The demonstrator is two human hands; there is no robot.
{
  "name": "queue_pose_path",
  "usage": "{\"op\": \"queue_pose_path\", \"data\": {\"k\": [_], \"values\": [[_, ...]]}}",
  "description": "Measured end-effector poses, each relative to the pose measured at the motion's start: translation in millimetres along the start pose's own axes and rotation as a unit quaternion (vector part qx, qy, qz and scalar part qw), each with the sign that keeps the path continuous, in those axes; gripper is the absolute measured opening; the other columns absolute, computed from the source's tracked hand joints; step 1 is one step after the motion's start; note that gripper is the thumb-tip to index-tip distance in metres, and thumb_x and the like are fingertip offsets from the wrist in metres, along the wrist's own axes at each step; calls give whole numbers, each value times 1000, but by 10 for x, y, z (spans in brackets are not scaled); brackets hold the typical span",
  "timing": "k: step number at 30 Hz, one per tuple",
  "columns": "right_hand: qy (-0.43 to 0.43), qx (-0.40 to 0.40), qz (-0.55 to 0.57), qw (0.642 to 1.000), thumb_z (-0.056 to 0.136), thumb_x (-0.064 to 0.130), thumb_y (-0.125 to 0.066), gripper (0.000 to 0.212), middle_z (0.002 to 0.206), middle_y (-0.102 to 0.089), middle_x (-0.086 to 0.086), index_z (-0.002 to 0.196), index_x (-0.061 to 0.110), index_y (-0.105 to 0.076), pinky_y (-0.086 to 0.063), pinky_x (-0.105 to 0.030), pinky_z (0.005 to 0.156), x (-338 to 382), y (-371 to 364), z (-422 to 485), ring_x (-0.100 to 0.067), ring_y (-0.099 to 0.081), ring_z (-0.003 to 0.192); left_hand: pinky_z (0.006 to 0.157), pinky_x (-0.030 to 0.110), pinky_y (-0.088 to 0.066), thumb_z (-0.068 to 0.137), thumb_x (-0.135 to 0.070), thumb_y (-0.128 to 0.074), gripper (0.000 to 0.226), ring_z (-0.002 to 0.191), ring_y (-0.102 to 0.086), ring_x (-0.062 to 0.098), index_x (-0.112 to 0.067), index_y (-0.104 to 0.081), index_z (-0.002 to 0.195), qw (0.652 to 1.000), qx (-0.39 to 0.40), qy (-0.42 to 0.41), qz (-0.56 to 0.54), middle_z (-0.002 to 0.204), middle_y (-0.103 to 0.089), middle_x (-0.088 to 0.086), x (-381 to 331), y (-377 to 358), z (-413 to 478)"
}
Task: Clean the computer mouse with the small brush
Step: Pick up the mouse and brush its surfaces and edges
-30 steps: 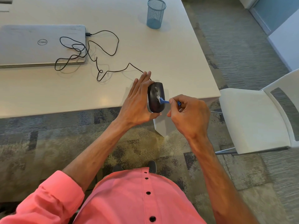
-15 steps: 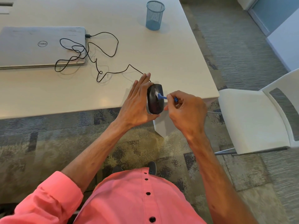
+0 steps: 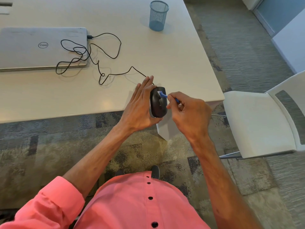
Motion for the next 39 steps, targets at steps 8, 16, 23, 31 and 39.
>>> {"op": "queue_pose_path", "data": {"k": [8,16,23,31,39], "values": [[5,75,-11,997,107,43,-66,23,69,-76,13,98,29,-82,-59,-30,64,-76,38,-48,-7,-72,62,146,47,-6,86,-62,-90,117,179,-6,27,-3,-34,169,1000,-2,3,9,191,-13,14,54,33,24],[-17,-11,41,999,107,42,-69,15,83,-83,18,110,33,-81,-58,-28,59,41,6,-1,-5,-75,66,146,43,-5,81,-56,-97,121,179,-8,28,-3,-34,170,1000,-1,-9,11,190,-15,14,62,11,66],[4,122,-37,992,107,43,-63,27,69,-76,11,95,28,-82,-62,-35,68,-91,-3,-29,-10,-72,66,146,44,-5,82,-61,-94,119,179,-7,27,-4,-35,169,1000,-5,0,7,191,-14,13,61,26,69],[-80,-13,113,990,107,36,-71,13,72,-78,21,103,31,-82,-51,-24,55,-123,55,-75,8,-64,57,146,41,-3,80,-59,-98,121,179,-10,30,-2,-36,167,1000,-9,-7,10,190,-17,16,68,51,93],[-76,52,138,986,105,35,-72,16,66,-75,22,96,30,-84,-43,-18,54,-163,14,-124,4,-65,54,145,38,-1,83,-64,-95,121,179,-10,29,-2,-36,168,1000,-6,-10,16,189,-18,16,34,33,71]]}}
Point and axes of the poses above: each hand's wrist, its own z-axis towards the middle knuckle, its own y-axis out of the back of the hand, x = y × z, the point moved 3 cm from there along z, towards the middle knuckle
